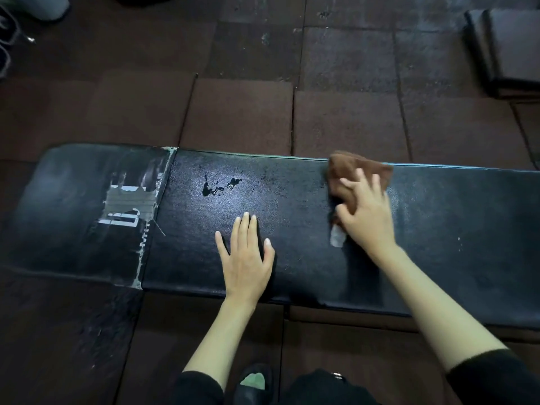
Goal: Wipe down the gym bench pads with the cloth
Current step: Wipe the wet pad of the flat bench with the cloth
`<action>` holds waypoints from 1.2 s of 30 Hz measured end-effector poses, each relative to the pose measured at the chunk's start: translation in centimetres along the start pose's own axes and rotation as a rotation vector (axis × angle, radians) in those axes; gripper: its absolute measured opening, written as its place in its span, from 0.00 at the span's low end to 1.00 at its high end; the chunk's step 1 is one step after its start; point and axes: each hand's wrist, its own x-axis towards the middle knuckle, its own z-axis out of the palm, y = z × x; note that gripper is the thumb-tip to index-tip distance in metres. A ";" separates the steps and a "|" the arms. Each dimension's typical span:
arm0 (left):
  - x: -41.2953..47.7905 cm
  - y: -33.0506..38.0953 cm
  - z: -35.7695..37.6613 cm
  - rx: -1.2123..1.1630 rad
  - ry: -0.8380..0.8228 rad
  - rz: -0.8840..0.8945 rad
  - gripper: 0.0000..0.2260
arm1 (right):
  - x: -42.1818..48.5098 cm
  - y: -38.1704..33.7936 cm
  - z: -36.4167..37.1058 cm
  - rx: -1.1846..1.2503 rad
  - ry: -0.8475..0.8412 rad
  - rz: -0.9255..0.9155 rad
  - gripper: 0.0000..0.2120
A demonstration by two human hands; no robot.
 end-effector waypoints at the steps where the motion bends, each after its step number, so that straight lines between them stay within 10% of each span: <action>1: 0.0 -0.1 -0.1 0.001 -0.002 -0.004 0.25 | 0.1 1.2 -0.6 0.012 0.033 0.088 0.24; 10: -0.4 -3.1 -0.9 0.009 0.025 -0.040 0.24 | 1.6 -0.4 0.9 0.009 0.197 0.399 0.24; 29: -0.2 -5.8 -1.0 0.005 0.049 -0.140 0.25 | 0.7 -12.7 7.3 -0.048 -0.185 -0.346 0.25; 36: -0.2 -5.6 -1.3 0.008 0.029 -0.137 0.25 | -0.7 -6.0 4.0 -0.006 -0.088 -0.158 0.24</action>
